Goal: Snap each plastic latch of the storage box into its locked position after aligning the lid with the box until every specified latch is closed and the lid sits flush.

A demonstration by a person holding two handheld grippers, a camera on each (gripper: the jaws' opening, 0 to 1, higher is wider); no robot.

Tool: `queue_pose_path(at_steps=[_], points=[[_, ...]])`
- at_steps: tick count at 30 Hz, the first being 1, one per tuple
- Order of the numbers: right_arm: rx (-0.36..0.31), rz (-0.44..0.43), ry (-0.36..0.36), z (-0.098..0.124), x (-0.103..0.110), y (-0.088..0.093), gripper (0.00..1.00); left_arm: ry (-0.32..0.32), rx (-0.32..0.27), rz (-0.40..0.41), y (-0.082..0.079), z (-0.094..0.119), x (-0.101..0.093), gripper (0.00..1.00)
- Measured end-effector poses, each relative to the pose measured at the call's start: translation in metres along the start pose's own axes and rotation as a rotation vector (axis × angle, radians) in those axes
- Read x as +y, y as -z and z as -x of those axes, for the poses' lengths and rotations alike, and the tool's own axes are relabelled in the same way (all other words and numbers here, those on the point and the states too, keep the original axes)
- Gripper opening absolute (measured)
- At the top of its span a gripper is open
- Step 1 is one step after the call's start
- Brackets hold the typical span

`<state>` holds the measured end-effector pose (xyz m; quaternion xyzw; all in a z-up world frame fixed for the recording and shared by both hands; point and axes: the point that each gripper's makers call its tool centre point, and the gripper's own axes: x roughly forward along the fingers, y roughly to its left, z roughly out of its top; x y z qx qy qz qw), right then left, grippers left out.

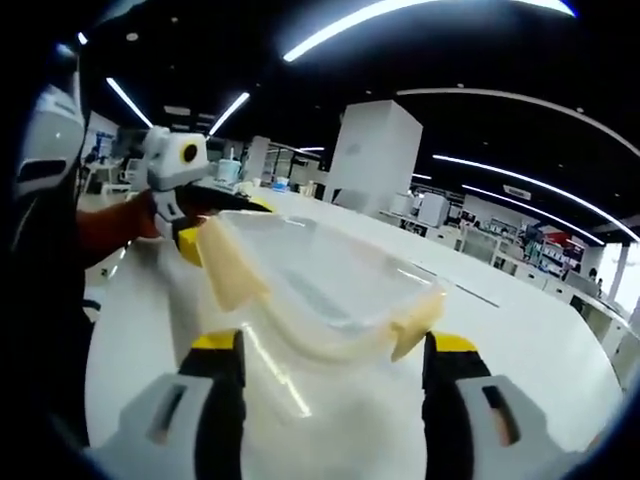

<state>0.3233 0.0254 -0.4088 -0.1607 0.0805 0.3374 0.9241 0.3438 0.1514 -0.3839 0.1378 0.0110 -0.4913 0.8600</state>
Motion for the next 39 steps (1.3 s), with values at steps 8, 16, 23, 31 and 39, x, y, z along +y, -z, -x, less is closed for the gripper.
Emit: queue_pose_path(at_steps=[8,16,23,31,39], points=[[0.010,0.001,0.006,-0.0007,0.0003,0.0005,0.69,0.006,-0.017,0.050,-0.0026,0.0007,0.0036,0.68],[0.017,-0.001,0.009,-0.0011,0.0004,0.0009,0.69,0.009,-0.019,0.057,-0.0024,0.0004,0.0044,0.66],[0.020,-0.003,0.011,-0.0020,0.0009,0.0015,0.69,0.008,-0.029,0.067,-0.0014,0.0005,0.0057,0.65],[0.024,-0.008,0.012,-0.0026,0.0010,0.0040,0.68,0.013,-0.048,0.092,-0.0013,0.0011,0.0047,0.63],[0.030,-0.004,0.008,-0.0024,0.0010,0.0041,0.67,0.012,-0.060,0.101,-0.0015,0.0015,0.0043,0.62]])
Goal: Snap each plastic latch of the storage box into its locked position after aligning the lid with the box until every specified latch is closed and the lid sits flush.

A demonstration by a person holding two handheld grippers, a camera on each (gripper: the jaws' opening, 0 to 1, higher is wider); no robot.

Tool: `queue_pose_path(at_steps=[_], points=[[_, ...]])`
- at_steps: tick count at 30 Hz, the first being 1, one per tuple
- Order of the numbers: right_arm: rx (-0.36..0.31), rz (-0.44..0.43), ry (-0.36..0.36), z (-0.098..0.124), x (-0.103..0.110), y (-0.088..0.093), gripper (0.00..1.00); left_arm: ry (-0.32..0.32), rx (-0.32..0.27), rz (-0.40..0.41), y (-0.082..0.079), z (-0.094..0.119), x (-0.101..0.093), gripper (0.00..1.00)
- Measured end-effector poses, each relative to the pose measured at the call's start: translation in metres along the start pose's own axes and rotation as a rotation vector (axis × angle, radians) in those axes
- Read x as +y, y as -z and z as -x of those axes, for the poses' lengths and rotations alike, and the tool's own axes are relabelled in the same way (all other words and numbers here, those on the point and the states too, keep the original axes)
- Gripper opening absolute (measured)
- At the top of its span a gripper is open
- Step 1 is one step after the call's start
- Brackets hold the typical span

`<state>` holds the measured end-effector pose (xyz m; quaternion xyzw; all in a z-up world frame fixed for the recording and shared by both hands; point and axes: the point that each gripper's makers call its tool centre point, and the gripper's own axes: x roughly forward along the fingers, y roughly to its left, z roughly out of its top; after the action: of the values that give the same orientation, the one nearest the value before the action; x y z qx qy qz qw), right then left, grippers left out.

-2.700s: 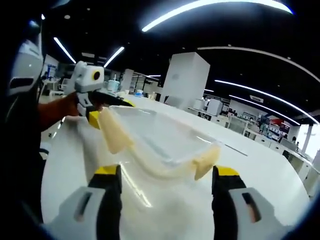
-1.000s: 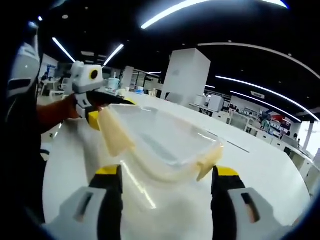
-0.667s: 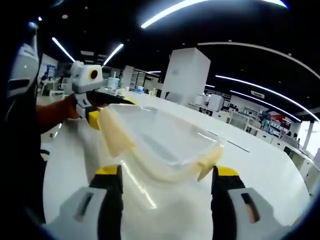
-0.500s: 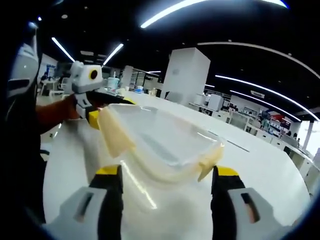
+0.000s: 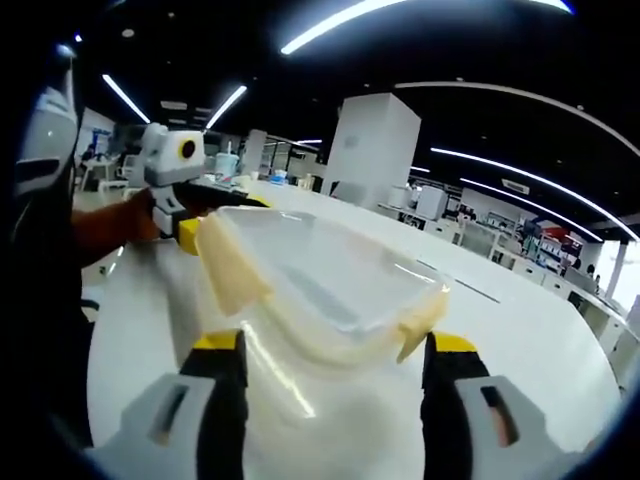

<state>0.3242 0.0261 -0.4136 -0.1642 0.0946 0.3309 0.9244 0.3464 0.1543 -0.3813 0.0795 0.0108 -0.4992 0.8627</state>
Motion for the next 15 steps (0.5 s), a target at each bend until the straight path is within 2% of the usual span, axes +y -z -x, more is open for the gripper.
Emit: queue_pose_path(at_steps=[15], points=[[0.012,0.007,0.005,-0.0003,0.0012,-0.0020,0.67,-0.009,0.003,0.018,-0.0014,0.0022,-0.0010,0.61]])
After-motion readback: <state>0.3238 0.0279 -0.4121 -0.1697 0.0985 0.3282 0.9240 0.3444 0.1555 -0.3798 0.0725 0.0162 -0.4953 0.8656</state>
